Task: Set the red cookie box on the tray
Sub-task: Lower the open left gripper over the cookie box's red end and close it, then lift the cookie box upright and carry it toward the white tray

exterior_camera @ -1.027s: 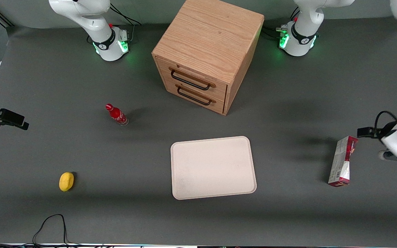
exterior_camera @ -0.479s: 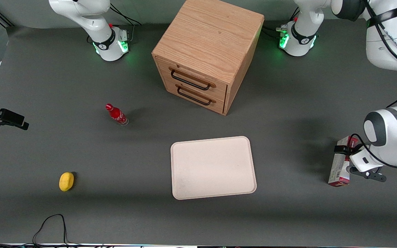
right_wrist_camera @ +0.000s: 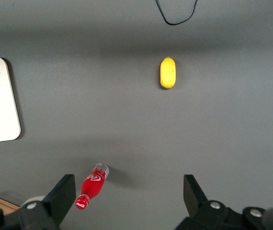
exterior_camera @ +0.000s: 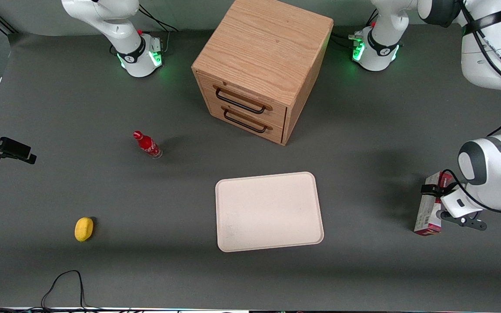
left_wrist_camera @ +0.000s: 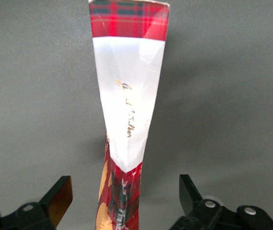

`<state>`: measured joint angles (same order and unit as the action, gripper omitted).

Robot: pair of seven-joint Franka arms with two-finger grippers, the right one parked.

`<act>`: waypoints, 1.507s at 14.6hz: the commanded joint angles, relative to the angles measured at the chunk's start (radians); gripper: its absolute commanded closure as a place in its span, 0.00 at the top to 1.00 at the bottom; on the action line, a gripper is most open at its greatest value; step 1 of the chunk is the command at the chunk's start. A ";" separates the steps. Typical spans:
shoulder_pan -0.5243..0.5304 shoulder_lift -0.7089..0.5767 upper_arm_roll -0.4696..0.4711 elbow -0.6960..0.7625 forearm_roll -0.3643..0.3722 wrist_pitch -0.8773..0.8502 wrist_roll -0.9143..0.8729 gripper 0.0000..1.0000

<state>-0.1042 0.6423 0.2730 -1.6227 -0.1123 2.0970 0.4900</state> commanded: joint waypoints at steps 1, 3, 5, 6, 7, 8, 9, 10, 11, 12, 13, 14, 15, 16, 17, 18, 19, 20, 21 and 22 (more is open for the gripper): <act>-0.011 0.013 0.008 0.010 -0.029 0.020 0.022 0.01; -0.012 0.013 0.006 0.010 -0.029 0.021 0.022 0.00; -0.012 0.013 0.006 0.012 -0.029 0.021 0.022 0.00; -0.012 0.013 0.006 0.012 -0.029 0.021 0.022 0.00; -0.012 0.013 0.002 0.012 -0.029 0.021 0.022 0.00; -0.012 0.011 0.000 0.012 -0.029 0.020 0.022 0.00; -0.014 0.010 0.000 0.012 -0.029 0.017 0.022 0.00; -0.014 0.004 0.000 0.014 -0.029 0.008 0.022 0.00; -0.017 -0.006 0.000 0.014 -0.027 -0.003 0.022 0.00; -0.022 -0.025 0.000 0.014 -0.029 -0.027 0.021 0.00; -0.022 -0.055 0.000 0.015 -0.029 -0.070 0.015 0.00; -0.023 -0.099 0.002 0.014 -0.027 -0.118 0.006 0.00; -0.026 -0.149 0.003 0.017 -0.015 -0.176 0.001 0.00; -0.032 -0.202 0.008 0.023 -0.012 -0.245 -0.005 0.00; -0.038 -0.258 0.011 0.027 -0.007 -0.326 -0.027 0.00; -0.040 -0.323 0.011 0.029 0.021 -0.395 -0.068 0.00; -0.045 -0.390 0.005 0.027 0.072 -0.454 -0.108 0.00; -0.061 -0.458 0.003 0.027 0.100 -0.516 -0.134 0.00; -0.075 -0.507 0.003 0.027 0.103 -0.572 -0.157 0.00; -0.078 -0.554 0.002 0.024 0.103 -0.618 -0.191 0.00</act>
<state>-0.1468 0.2079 0.2690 -1.5498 -0.0387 1.5480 0.3736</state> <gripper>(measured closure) 0.969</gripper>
